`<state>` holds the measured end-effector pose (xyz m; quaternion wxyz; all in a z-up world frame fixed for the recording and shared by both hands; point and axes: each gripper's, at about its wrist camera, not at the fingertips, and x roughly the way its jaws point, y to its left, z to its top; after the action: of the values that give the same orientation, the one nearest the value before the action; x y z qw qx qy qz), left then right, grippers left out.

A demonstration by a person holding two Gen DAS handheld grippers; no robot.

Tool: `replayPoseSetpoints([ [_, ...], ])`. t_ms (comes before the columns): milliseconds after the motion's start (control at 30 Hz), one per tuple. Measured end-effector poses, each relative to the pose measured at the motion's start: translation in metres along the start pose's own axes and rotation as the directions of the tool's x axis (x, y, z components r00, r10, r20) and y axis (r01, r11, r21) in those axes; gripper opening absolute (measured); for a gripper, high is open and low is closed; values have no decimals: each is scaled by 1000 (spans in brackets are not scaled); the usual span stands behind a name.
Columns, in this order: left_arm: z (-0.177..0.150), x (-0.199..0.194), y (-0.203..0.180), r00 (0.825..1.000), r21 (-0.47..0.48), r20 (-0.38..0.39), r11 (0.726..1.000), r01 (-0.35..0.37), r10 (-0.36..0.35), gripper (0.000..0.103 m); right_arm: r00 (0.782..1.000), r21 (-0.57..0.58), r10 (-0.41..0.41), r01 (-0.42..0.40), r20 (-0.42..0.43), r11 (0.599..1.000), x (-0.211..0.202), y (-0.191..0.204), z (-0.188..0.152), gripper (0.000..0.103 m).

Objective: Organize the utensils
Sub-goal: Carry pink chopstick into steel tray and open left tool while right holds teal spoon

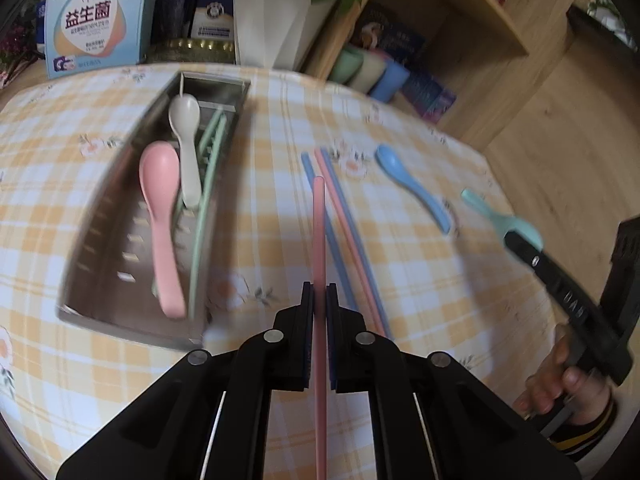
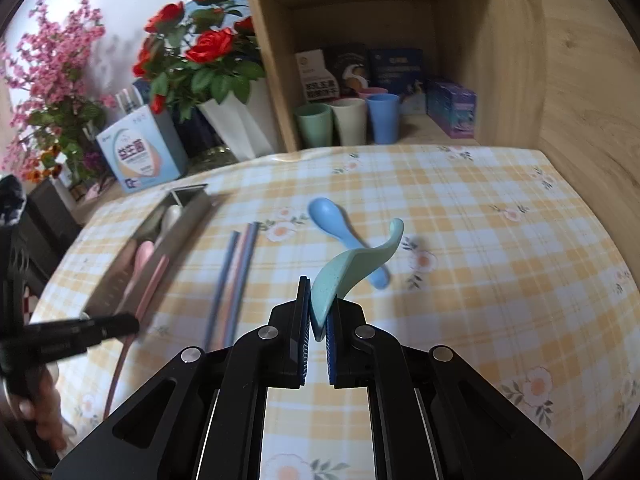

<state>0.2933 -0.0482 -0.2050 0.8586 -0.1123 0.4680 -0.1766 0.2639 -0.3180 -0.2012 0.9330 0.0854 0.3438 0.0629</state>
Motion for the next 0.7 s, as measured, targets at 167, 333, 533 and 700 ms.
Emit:
replayPoseSetpoints([
  [167,34,-19,29,999,-67,45,998,-12,15,6,1000,-11,29,-29,11,1000,-2,10,4,6],
  [333,68,-15,58,997,-92,43,994,-55,59,6,999,-14,44,-43,12,999,0,16,5,6],
  [533,96,19,77,997,-106,-5,991,-82,82,6,999,-11,44,-44,4,999,3,18,7,6],
  [700,110,43,78,994,-66,-36,992,-103,101,6,1000,-4,25,-25,-8,1000,6,15,7,6],
])
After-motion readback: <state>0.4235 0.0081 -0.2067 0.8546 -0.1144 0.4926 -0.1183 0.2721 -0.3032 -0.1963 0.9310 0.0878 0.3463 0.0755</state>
